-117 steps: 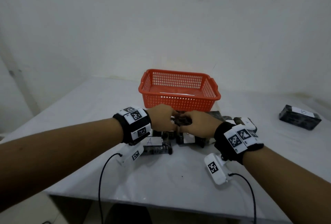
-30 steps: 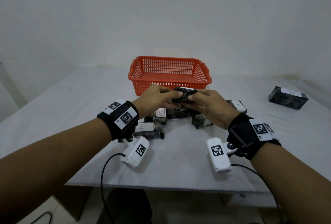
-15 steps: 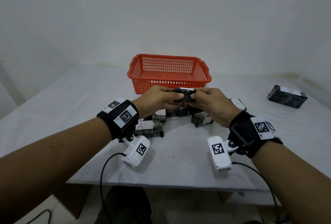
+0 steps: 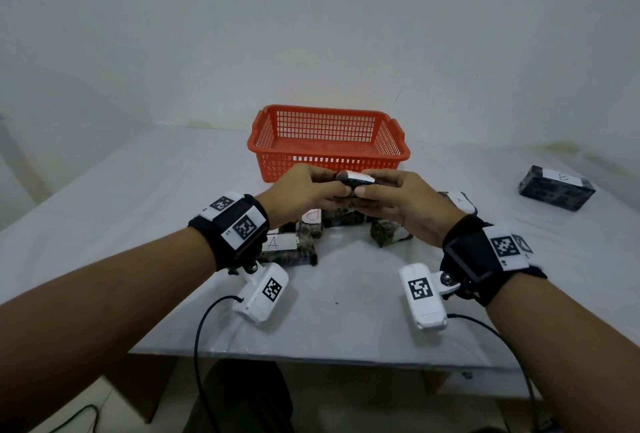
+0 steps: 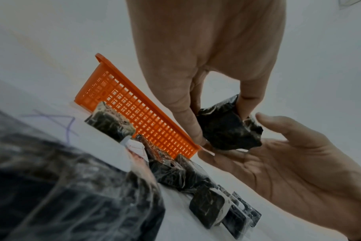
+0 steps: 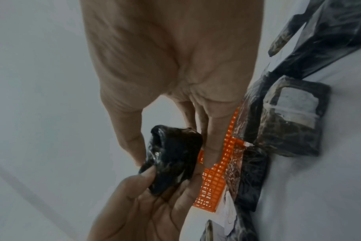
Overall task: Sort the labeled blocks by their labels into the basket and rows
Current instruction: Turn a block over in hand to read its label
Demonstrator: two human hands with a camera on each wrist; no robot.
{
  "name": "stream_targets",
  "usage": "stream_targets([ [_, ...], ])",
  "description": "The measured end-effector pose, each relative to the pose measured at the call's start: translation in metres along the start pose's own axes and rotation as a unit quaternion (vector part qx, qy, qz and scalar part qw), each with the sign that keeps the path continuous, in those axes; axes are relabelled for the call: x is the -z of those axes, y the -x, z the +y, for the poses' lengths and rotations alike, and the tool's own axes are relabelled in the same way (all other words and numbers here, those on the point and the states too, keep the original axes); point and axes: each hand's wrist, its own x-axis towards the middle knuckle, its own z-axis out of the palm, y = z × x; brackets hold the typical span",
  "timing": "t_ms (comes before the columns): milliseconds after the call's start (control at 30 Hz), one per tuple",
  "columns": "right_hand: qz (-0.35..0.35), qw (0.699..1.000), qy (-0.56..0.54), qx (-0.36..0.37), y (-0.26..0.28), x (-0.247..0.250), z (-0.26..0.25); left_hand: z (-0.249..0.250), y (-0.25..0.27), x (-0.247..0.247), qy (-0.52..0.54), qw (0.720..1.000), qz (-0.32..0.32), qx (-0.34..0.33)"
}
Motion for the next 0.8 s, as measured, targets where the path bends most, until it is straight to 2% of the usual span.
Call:
stream_targets([
  [67, -0.01, 1.0, -0.021, -0.018, 0.0, -0.001, 0.0, 0.0, -0.001, 0.001, -0.022, 1.0, -0.001, -0.009],
  [167, 0.03, 0.999, -0.033, -0.025, 0.0, -0.001, 0.0, 0.003, 0.001, 0.0, -0.03, 0.999, -0.018, -0.02],
  [300, 0.049, 0.998, -0.023, 0.011, 0.001, 0.0, 0.002, 0.006, 0.004, -0.007, 0.053, 0.998, -0.04, -0.019],
  [367, 0.051, 0.998, -0.017, 0.024, 0.002, 0.0, 0.0, 0.005, 0.003, -0.009, 0.098, 0.995, -0.017, -0.008],
  [500, 0.045, 0.998, -0.032, 0.008, 0.003, 0.001, 0.001, -0.001, 0.0, -0.008, 0.045, 0.998, 0.026, -0.018],
  [633, 0.061, 0.998, -0.011, 0.005, 0.004, 0.001, 0.004, 0.0, 0.002, -0.01, 0.017, 0.999, 0.03, -0.023],
  [800, 0.078, 0.997, 0.007, 0.022, 0.002, 0.002, 0.005, -0.002, 0.003, -0.012, 0.091, 0.996, 0.007, -0.012],
])
